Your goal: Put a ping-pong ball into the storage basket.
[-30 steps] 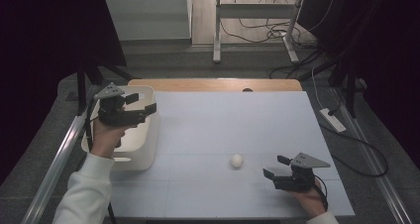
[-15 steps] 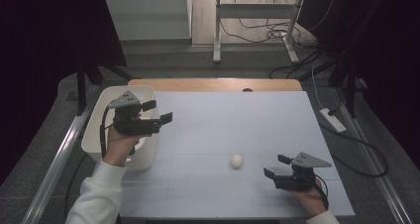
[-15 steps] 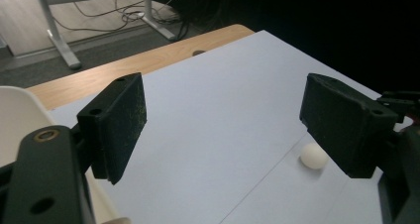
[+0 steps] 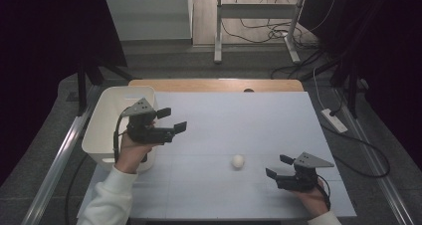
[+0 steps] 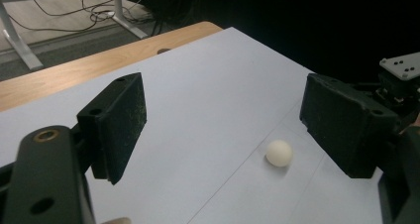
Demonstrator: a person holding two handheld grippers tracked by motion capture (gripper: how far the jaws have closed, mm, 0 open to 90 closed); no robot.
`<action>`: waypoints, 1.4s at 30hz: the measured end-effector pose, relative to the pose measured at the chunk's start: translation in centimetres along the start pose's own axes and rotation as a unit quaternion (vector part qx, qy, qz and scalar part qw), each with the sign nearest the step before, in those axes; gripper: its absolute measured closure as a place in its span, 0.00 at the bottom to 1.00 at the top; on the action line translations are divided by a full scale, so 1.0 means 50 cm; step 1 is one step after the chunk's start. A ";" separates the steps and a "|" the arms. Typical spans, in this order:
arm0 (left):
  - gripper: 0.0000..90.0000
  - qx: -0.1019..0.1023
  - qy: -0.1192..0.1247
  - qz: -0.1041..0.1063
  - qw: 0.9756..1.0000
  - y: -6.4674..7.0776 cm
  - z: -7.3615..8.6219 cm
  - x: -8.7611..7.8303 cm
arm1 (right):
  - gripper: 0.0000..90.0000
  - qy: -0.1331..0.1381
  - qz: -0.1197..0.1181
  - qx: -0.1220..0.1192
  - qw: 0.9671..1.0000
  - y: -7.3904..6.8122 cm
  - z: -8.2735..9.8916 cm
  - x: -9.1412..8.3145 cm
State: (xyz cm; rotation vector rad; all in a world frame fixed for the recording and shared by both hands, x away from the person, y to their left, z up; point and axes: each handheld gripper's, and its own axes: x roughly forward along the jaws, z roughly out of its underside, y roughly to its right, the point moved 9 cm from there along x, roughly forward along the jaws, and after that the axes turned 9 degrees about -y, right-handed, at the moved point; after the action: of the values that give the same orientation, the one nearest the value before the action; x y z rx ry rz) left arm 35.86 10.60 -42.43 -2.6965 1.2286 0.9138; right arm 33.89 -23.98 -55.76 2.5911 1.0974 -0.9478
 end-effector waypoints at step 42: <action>0.21 0.040 -0.060 0.043 0.996 0.075 0.049 0.166 | 0.23 0.003 -0.007 -0.004 1.000 0.000 -0.006 0.008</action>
State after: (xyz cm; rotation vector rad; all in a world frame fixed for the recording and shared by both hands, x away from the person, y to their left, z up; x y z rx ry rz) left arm 36.25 3.07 -48.08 -2.5053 1.3343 0.9983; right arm 34.26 -23.65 -55.76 2.5860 1.1201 -0.9366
